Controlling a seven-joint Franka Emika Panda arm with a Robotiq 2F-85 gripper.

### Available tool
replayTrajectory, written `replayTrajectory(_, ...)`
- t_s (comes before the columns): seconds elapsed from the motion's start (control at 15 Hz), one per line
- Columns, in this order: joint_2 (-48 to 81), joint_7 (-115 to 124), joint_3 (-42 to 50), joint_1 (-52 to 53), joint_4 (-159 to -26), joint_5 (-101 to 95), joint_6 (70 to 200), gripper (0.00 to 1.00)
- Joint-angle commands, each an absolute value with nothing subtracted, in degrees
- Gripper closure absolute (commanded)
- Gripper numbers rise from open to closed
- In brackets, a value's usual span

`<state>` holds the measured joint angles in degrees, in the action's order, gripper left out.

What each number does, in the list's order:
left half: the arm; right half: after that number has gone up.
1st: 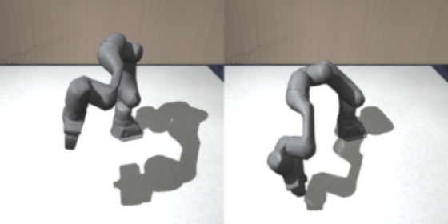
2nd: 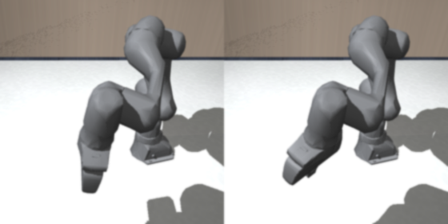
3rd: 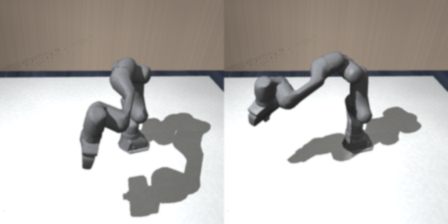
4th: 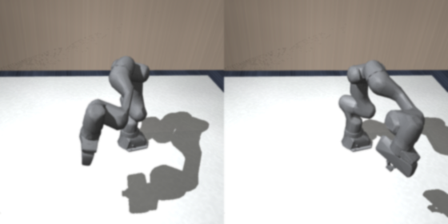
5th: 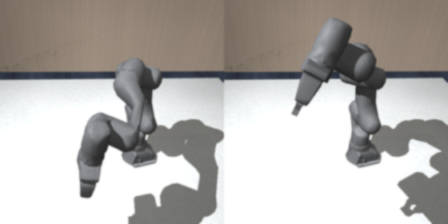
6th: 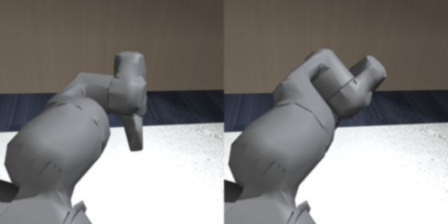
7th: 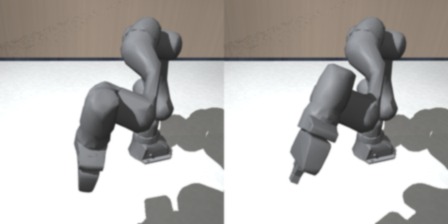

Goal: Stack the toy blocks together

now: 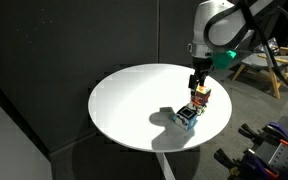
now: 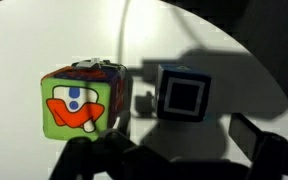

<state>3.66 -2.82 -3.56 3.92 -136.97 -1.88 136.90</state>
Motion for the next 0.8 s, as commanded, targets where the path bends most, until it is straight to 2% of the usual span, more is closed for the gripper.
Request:
replayTrajectory(0.0,5.56,2.44,-3.48,4.22,-138.73,-3.48,141.94,0.00)
replayTrajectory(0.73,12.44,8.53,-3.12,5.70,-139.73,-5.98,146.53,0.00)
